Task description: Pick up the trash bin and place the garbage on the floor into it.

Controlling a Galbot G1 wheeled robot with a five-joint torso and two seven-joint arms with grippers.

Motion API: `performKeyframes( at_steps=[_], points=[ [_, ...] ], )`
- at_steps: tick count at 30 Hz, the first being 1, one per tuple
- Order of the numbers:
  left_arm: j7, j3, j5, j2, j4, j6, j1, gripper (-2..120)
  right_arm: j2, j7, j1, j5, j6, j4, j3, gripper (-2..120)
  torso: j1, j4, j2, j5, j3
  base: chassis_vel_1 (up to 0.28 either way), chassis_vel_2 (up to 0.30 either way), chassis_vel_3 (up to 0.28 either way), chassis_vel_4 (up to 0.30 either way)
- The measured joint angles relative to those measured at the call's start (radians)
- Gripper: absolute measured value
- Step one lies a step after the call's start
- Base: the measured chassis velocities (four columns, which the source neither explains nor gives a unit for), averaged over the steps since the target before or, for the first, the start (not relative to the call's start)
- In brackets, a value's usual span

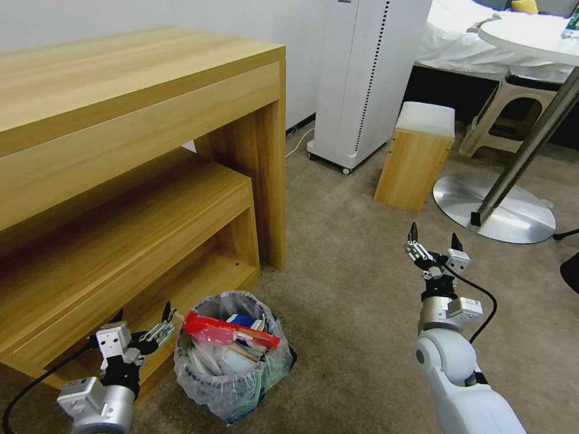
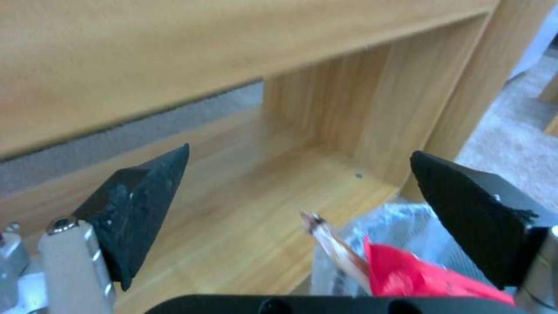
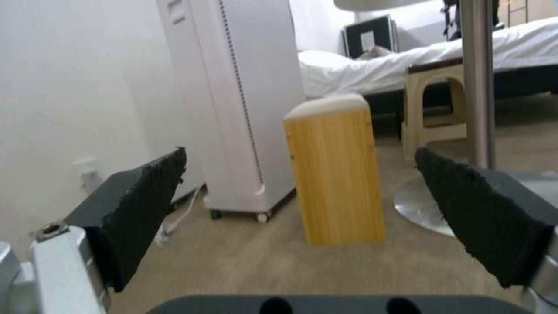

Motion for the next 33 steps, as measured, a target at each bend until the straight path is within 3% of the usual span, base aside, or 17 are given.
performKeyframes(
  at_steps=[17, 33],
  points=[
    [0.003, 0.021, -0.007, 0.024, -0.02, -0.001, 0.008, 99, 0.023, -0.024, -0.066, -0.05, 0.0, 0.046, 0.019, 100, 0.0, -0.0001, 0.0, 0.0, 0.0, 0.0, 0.0, 0.0, 0.0],
    [0.003, 0.032, -0.016, 0.039, 0.021, 0.003, -0.024, 100, 0.037, -0.027, -0.078, -0.097, 0.009, 0.028, 0.006, 100, 0.0, -0.0001, 0.0, 0.0, 0.0, 0.0, 0.0, 0.0, 0.0]
  ],
)
